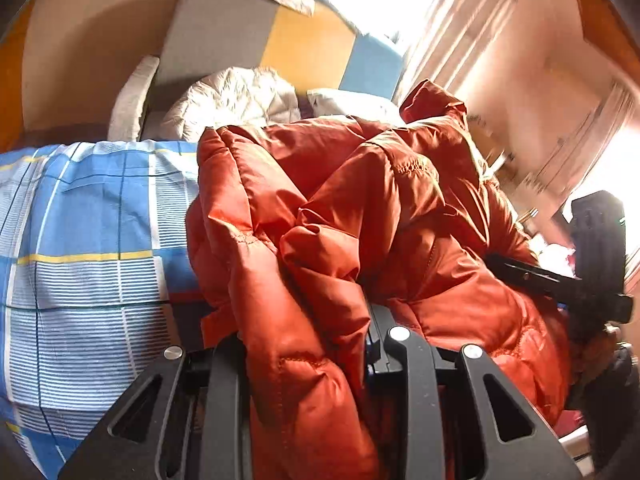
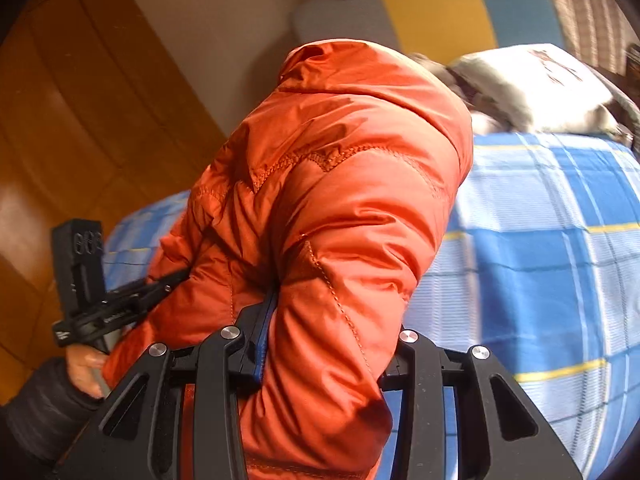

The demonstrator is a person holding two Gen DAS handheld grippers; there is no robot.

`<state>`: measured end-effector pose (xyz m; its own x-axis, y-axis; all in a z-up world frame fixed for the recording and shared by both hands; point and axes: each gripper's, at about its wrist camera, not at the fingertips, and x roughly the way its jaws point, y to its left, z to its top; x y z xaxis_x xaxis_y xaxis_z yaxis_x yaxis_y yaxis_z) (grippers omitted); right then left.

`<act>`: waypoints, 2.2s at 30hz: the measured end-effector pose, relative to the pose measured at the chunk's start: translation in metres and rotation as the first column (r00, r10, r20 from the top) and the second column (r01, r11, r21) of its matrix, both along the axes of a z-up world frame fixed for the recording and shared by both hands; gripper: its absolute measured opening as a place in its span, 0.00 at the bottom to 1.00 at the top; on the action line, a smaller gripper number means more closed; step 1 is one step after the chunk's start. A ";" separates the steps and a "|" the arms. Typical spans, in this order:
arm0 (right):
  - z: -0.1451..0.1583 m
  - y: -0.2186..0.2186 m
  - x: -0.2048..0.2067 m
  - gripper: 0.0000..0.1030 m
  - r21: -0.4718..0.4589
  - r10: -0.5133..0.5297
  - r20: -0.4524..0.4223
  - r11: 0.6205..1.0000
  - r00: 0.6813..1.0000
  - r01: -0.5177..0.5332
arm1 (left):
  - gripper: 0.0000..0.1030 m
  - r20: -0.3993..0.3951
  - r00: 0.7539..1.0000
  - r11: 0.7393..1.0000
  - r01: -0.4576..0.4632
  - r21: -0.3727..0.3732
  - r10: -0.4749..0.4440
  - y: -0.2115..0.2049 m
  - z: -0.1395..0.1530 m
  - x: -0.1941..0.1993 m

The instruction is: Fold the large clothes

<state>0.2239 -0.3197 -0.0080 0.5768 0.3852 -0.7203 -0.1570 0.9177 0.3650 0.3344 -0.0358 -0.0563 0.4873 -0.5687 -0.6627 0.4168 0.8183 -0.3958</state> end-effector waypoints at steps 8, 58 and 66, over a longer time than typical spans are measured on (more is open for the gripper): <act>-0.046 -0.011 0.000 0.43 -0.137 -0.033 -0.046 0.990 0.998 0.026 | 0.28 0.034 0.999 0.985 -0.021 0.170 0.015 -0.039 -0.011 0.000; -0.011 0.043 -0.077 0.75 -0.300 -0.405 0.242 0.833 0.882 0.465 | 0.65 0.162 0.970 0.953 -0.216 0.212 0.183 -0.032 0.021 -0.034; -0.004 0.043 -0.031 0.75 -0.334 -0.378 0.212 0.839 0.901 0.430 | 0.66 0.182 0.966 0.953 -0.218 0.210 0.181 -0.038 0.023 -0.041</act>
